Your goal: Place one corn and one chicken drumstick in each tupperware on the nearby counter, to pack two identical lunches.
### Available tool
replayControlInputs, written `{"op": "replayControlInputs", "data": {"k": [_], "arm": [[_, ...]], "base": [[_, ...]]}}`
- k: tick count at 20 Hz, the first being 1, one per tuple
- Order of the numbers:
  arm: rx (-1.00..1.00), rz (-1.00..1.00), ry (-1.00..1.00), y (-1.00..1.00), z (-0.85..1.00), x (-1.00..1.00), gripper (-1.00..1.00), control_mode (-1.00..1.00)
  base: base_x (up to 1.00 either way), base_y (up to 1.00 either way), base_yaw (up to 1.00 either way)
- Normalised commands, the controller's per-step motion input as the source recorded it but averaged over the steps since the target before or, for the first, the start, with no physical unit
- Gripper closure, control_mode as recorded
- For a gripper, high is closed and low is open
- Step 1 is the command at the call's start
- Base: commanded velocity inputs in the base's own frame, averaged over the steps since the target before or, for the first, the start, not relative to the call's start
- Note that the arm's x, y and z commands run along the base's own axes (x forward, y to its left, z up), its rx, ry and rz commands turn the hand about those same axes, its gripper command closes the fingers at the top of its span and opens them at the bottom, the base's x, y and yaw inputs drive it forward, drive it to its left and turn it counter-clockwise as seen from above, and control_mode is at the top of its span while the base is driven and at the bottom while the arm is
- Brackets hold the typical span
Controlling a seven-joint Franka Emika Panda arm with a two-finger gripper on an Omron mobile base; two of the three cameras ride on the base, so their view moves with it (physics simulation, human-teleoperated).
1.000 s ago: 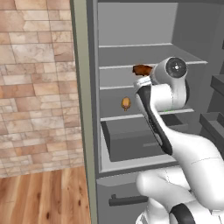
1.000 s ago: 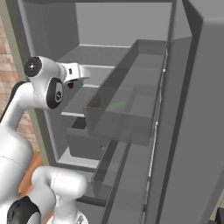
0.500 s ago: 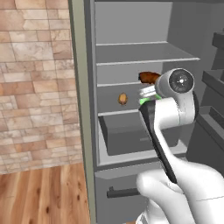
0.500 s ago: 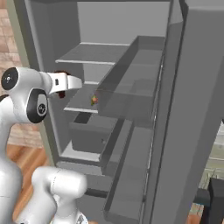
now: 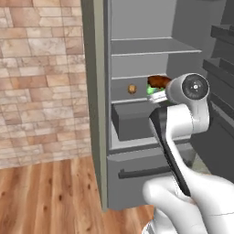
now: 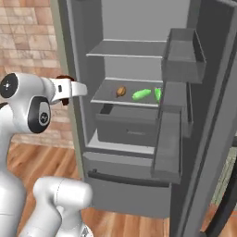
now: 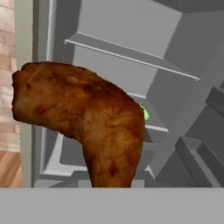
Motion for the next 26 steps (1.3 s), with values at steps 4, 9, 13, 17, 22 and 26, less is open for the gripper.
{"op": "replayControlInputs", "data": {"k": [4,9,13,17,22,26], "arm": [[0.0,0.0,0.0,0.0,0.0,0.0,1.0,1.0],[0.0,0.0,0.0,0.0,0.0,0.0,1.0,1.0],[0.0,0.0,0.0,0.0,0.0,0.0,1.0,1.0],[0.0,0.0,0.0,0.0,0.0,0.0,1.0,1.0],[0.0,0.0,0.0,0.0,0.0,0.0,1.0,1.0],[0.0,0.0,0.0,0.0,0.0,0.0,1.0,1.0]], "base": [[-0.49,1.0,-0.01],[-0.98,0.63,-0.03],[-1.0,0.03,-0.07],[-1.0,-0.01,-0.09],[-1.0,0.0,-0.08],[-1.0,0.0,-0.07]]}}
